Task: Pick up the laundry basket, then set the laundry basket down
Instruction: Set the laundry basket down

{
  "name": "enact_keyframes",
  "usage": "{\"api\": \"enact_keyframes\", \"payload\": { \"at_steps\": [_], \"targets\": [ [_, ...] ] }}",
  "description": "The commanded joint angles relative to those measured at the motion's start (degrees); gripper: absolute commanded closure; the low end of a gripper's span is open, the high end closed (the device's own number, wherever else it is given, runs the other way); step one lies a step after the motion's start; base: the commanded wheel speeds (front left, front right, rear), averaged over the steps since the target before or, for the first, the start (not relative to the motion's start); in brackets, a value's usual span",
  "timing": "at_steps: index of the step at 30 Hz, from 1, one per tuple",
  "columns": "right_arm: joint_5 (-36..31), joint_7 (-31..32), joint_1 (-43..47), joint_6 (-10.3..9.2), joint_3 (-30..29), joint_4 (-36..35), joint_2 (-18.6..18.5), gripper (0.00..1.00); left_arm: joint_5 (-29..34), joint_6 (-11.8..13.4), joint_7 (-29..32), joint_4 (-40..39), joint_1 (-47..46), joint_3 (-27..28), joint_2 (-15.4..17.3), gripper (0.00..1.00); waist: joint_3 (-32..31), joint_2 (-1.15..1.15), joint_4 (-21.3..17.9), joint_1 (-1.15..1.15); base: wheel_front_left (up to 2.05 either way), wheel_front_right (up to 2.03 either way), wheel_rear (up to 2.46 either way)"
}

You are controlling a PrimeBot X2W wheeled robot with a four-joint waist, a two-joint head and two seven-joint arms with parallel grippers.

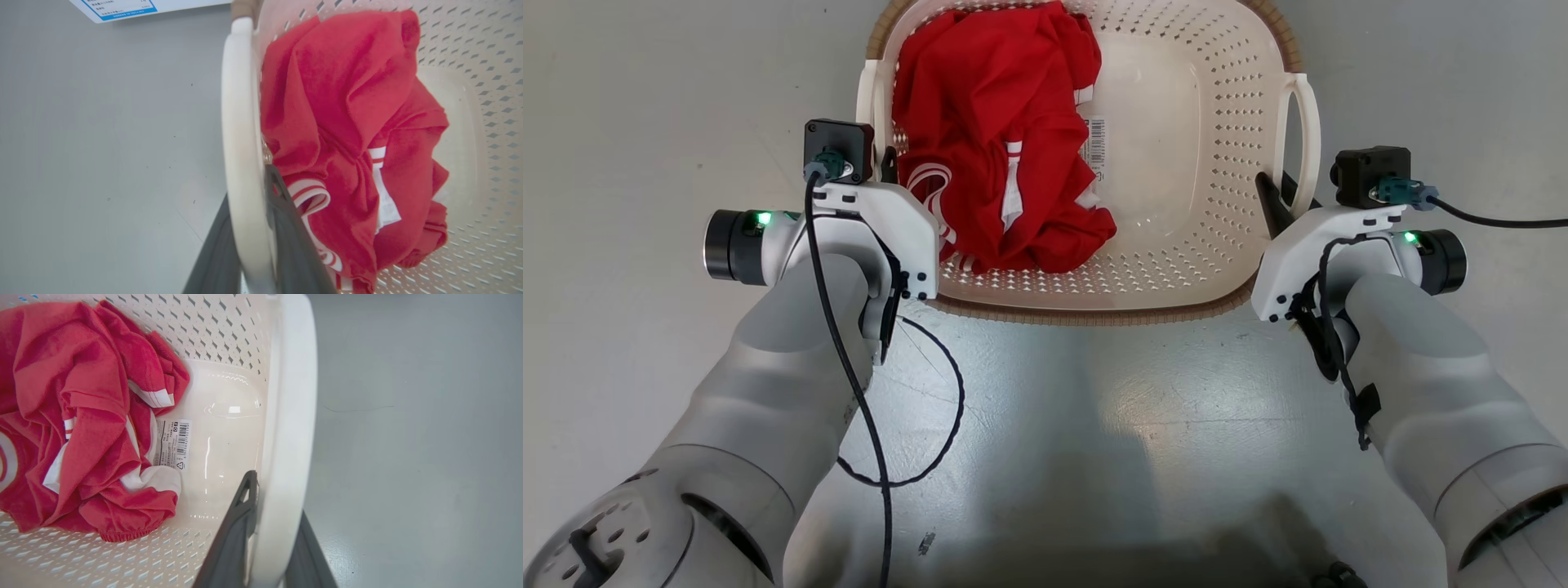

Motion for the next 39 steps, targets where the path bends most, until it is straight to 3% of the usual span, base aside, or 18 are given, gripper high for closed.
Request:
{"api": "enact_keyframes", "payload": {
  "at_steps": [1,10,32,33,34,35,39],
  "targets": [
    [-1.7,-0.8,2.0,0.86,0.3,-0.6,1.7,1.0,1.0,0.5,-0.8,-0.9,-1.0,1.0,0.7,1.0,0.1,0.0,0.0,0.0,0.0,0.0,0.0],
    [-5.1,-0.4,2.2,0.86,-3.4,-0.6,1.7,1.0,2.9,0.6,-0.8,-1.0,-1.5,2.7,0.7,1.0,1.0,0.0,0.4,0.0,0.0,0.0,0.0],
    [-6.6,-1.0,1.6,0.86,-6.0,-0.6,1.7,0.98,4.9,0.3,-0.8,-0.1,-1.5,5.8,0.4,1.0,2.1,0.0,0.3,0.0,0.0,0.0,0.0],
    [-6.8,-1.3,1.4,0.86,-6.5,-0.6,1.7,0.42,4.6,0.4,-0.8,0.1,-1.4,6.2,0.4,0.87,2.2,0.0,0.3,0.0,0.0,0.0,0.0],
    [-7.2,-1.5,1.3,0.86,-7.0,-0.6,1.7,0.0,4.4,0.5,-0.8,0.2,-1.4,6.4,0.3,0.43,2.2,0.0,0.2,0.0,0.0,0.0,0.0],
    [-7.7,-1.6,1.3,0.86,-7.5,-0.6,1.7,0.0,4.5,0.6,-0.8,0.2,-1.3,6.5,0.2,0.0,2.3,0.0,0.2,0.0,0.0,0.0,0.0],
    [-8.8,-2.0,1.2,0.86,-9.1,-0.6,1.7,0.0,4.9,1.0,-0.8,0.0,-1.5,7.1,0.0,0.0,2.4,0.0,0.2,0.0,0.0,0.0,0.0]
  ]
}}
